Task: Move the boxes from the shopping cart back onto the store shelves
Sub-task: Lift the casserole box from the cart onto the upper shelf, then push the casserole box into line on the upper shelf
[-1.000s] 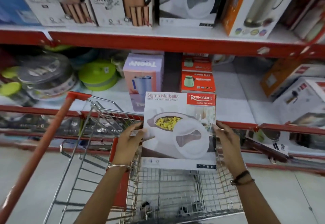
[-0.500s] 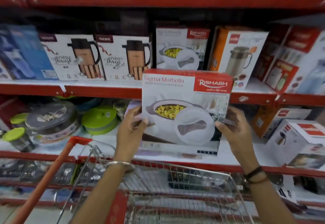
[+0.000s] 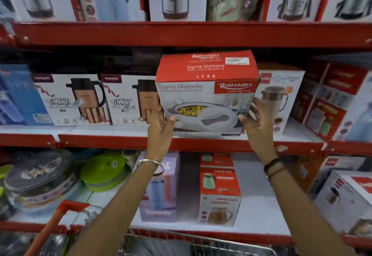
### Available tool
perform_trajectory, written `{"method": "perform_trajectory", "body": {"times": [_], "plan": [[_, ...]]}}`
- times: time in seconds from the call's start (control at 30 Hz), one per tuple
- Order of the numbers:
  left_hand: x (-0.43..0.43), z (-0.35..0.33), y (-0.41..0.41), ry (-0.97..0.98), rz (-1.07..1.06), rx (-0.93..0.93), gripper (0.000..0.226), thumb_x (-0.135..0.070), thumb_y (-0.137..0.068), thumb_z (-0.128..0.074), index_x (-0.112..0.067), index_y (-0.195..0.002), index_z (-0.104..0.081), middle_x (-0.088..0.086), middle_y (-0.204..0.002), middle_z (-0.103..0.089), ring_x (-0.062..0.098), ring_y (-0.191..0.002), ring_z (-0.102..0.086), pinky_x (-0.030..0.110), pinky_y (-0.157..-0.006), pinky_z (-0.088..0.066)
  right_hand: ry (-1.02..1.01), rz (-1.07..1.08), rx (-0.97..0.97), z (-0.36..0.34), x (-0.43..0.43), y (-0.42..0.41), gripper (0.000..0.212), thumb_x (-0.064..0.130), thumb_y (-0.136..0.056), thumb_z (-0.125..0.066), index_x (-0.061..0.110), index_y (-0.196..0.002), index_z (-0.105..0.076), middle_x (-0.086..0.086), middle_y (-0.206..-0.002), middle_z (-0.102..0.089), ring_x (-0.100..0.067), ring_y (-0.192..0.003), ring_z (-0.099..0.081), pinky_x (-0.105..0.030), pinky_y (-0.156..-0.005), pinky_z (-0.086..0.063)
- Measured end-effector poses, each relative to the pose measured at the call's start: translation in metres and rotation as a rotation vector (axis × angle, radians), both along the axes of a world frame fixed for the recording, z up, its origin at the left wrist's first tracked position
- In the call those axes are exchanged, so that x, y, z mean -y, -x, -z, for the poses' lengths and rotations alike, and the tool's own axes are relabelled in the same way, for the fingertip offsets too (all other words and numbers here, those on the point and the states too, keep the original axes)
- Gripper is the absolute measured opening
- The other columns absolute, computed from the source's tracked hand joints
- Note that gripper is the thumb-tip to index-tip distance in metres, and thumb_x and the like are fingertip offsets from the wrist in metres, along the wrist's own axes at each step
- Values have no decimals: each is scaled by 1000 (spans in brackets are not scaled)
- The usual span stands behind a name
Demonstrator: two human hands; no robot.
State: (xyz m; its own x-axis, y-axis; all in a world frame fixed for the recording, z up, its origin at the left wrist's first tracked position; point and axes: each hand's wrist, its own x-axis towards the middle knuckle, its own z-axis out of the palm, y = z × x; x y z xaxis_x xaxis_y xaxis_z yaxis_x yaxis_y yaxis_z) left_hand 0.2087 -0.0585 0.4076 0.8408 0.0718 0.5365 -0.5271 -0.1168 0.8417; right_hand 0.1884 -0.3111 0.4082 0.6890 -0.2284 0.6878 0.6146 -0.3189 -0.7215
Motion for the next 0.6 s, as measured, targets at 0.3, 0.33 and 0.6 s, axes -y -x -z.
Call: {"method": "perform_trajectory", "body": {"times": [0.3, 0.33, 0.6], "plan": [[1, 11, -51, -168, -7, -113, 52, -31, -93, -46, -21, -142, -31, -8, -140, -42, 0, -120, -40, 8, -91, -35, 19, 59, -73, 22, 6, -50, 48, 9, -88, -58, 9, -134, -44, -8, -134, -46, -13, -121, -51, -11, -98, -41], [0, 13, -53, -194, 2, -116, 53, -33, -93, -45, -24, -143, -29, -8, -142, -41, -1, -121, -39, 10, -92, -35, 22, 73, -85, 22, 6, -52, 48, 10, -89, -58, 8, -134, -44, -8, -134, -46, -12, -120, -51, -8, -96, -41], [-5, 25, -48, -270, -19, -168, 50, -43, -94, -34, -26, -141, -33, -1, -150, -37, 12, -137, -33, 21, -105, -24, -170, 193, -178, 41, 1, -45, 23, 33, -93, -50, 21, -108, -63, 15, -100, -63, -14, -100, -62, -43, -94, -52]]}}
